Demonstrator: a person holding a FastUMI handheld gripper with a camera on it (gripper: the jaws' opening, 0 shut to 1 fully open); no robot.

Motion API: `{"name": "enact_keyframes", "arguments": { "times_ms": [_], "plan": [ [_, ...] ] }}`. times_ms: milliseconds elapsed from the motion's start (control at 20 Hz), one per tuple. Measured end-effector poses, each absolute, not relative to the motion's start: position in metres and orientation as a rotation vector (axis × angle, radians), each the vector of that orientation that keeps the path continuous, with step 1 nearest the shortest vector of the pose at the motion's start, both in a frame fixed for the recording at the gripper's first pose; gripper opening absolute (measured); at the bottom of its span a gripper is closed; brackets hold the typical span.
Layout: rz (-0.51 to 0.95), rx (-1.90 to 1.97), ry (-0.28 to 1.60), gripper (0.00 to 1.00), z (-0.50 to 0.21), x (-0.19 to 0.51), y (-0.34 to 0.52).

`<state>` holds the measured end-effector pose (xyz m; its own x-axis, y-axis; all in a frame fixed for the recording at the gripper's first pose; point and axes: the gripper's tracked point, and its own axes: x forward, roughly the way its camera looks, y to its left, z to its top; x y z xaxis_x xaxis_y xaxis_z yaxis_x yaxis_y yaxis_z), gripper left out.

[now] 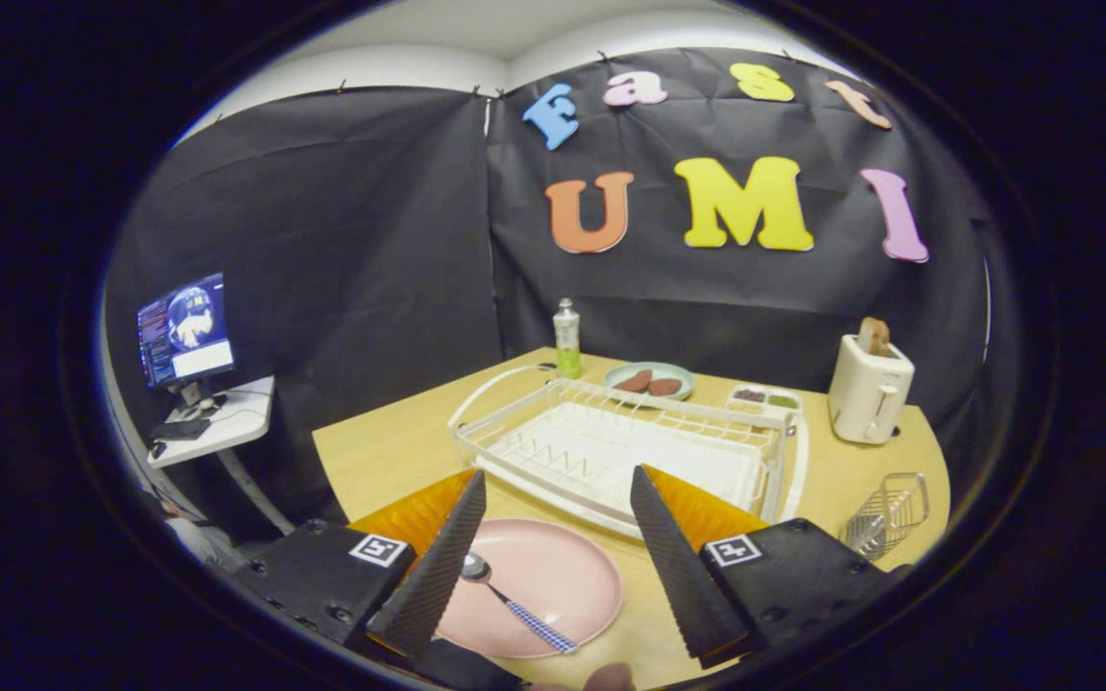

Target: Take the plate from the dish rack, then take the spoon from the basket and place it into the plate.

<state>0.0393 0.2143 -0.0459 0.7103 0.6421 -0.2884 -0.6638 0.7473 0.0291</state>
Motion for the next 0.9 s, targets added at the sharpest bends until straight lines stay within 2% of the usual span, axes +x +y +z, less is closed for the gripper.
{"name": "enact_keyframes", "arguments": {
  "times_ms": [50, 700, 900],
  "plan": [
    [0.689, -0.068, 0.265, 1.00, -0.041, 0.039, 0.205],
    [0.195, 0.046, -0.022, 1.00, 0.018, 0.006, 0.077],
    [0.128, 0.038, -0.072, 1.00, 0.027, -0.007, 0.081]
  ]
}}
